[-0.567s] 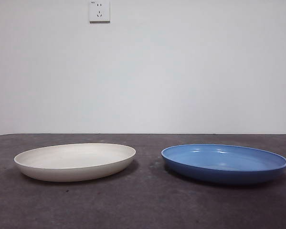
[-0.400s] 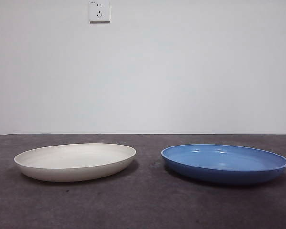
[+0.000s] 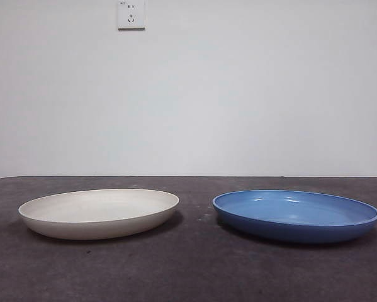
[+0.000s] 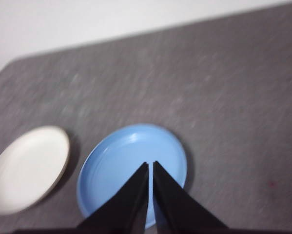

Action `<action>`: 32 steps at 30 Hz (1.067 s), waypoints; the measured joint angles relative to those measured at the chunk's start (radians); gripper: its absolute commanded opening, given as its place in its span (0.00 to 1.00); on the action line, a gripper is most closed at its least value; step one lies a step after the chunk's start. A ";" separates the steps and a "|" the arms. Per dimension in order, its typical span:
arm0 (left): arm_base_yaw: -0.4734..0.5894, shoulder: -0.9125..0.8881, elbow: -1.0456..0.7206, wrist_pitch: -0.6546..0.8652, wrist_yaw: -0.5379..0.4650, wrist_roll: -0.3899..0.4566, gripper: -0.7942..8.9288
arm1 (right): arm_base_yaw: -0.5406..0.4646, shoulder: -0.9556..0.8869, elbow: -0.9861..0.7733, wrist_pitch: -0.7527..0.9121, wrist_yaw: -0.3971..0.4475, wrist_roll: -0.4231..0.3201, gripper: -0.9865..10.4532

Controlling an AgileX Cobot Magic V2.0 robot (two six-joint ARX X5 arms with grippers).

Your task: Pick up the white plate, put it on the blue plate, put it on desk

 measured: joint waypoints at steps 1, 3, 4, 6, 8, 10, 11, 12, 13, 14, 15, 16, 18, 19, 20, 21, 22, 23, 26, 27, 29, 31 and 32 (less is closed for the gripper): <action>-0.008 0.023 0.021 -0.019 0.021 0.010 0.10 | 0.011 0.029 0.027 -0.030 -0.003 -0.013 0.09; -0.024 0.059 0.055 -0.047 0.042 0.029 0.10 | 0.032 0.074 0.070 -0.078 -0.004 -0.037 0.09; -0.035 0.081 0.079 -0.070 0.051 0.040 0.10 | 0.048 0.103 0.097 -0.111 -0.004 -0.055 0.09; -0.055 0.110 0.109 -0.101 0.056 0.058 0.10 | 0.079 0.145 0.136 -0.170 -0.005 -0.084 0.09; -0.079 0.141 0.142 -0.149 0.057 0.080 0.10 | 0.110 0.182 0.162 -0.230 -0.006 -0.111 0.09; -0.102 0.164 0.171 -0.189 0.058 0.103 0.10 | 0.146 0.219 0.175 -0.289 -0.006 -0.141 0.09; -0.111 0.171 0.180 -0.204 0.058 0.111 0.10 | 0.161 0.231 0.176 -0.309 -0.006 -0.153 0.09; -0.121 0.178 0.189 -0.223 0.058 0.121 0.10 | 0.177 0.247 0.176 -0.332 -0.006 -0.164 0.09; -0.130 0.185 0.197 -0.242 0.058 0.131 0.10 | 0.190 0.259 0.176 -0.348 -0.006 -0.173 0.09; -0.138 0.190 0.201 -0.256 0.058 0.137 0.10 | 0.202 0.267 0.176 -0.358 -0.006 -0.181 0.09; -0.147 0.194 0.202 -0.266 0.058 0.143 0.10 | 0.214 0.273 0.176 -0.365 -0.006 -0.188 0.09; -0.154 0.198 0.202 -0.280 0.058 0.153 0.10 | 0.224 0.275 0.176 -0.369 -0.006 -0.193 0.09; -0.166 0.203 0.202 -0.308 0.058 0.165 0.10 | 0.240 0.275 0.176 -0.369 -0.005 -0.201 0.09; -0.170 0.204 0.202 -0.317 0.058 0.171 0.10 | 0.245 0.275 0.176 -0.369 -0.002 -0.205 0.09; -0.173 0.205 0.202 -0.321 0.058 0.175 0.10 | 0.248 0.275 0.176 -0.369 -0.002 -0.206 0.09; -0.175 0.205 0.202 -0.323 0.058 0.179 0.10 | 0.249 0.275 0.176 -0.369 -0.002 -0.208 0.09; -0.175 0.206 0.202 -0.322 0.058 0.182 0.12 | 0.249 0.275 0.176 -0.369 -0.002 -0.209 0.09; -0.175 0.206 0.202 -0.319 0.058 0.182 0.13 | 0.249 0.275 0.176 -0.369 -0.002 -0.209 0.09; -0.175 0.206 0.202 -0.313 0.058 0.182 0.29 | 0.249 0.275 0.176 -0.369 -0.002 -0.209 0.20; -0.175 0.206 0.202 -0.312 0.058 0.182 0.37 | 0.249 0.275 0.176 -0.369 -0.002 -0.209 0.28; -0.175 0.206 0.202 -0.312 0.058 0.182 0.49 | 0.249 0.275 0.176 -0.369 0.001 -0.209 0.40; -0.175 0.206 0.202 -0.311 0.058 0.182 0.54 | 0.249 0.275 0.176 -0.367 0.006 -0.207 0.42; -0.175 0.206 0.202 -0.309 0.058 0.183 0.54 | 0.249 0.275 0.176 -0.365 0.008 -0.205 0.42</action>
